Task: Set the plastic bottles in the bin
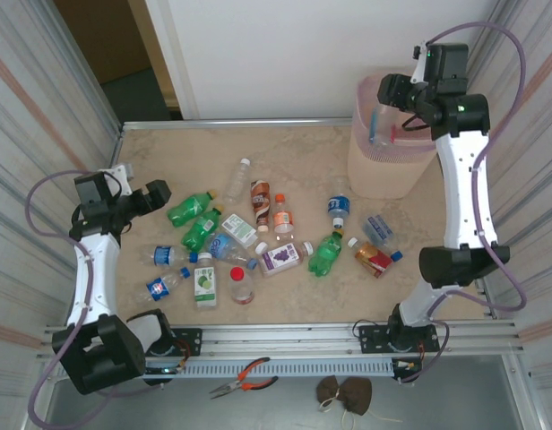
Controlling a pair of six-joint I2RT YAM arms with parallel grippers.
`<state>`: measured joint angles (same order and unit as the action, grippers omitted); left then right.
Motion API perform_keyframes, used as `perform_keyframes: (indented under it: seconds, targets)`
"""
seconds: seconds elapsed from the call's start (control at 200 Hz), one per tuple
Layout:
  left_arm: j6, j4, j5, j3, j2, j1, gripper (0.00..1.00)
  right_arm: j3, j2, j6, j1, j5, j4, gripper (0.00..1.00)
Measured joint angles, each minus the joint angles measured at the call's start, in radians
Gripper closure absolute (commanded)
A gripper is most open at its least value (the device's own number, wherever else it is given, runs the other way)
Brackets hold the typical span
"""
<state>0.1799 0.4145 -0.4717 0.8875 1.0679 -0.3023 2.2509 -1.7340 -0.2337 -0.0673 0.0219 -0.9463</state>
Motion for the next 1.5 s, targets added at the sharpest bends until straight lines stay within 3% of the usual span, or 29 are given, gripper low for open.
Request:
perform_keyframes:
  seconds: [0.301,0.701,0.892,1.092,1.498]
  targets:
    - [-0.003,0.000,0.021,-0.005,-0.035,0.000,0.06,0.161,-0.220,0.041,0.022,0.037,-0.036,0.39]
    - [-0.003,0.000,0.019,-0.006,-0.014,0.000,0.08,0.161,-0.243,0.040,0.022,0.040,-0.105,0.38]
    - [-0.005,0.020,0.031,-0.006,0.010,0.012,0.09,0.105,-0.189,0.040,0.016,0.039,-0.110,0.38]
    - [-0.059,0.094,0.109,0.019,0.047,0.121,0.11,-0.001,-0.079,0.040,-0.005,0.039,-0.106,0.36]
    - [-0.363,0.202,0.232,0.153,0.275,0.255,0.08,-0.193,0.156,0.041,-0.004,0.032,-0.048,0.33]
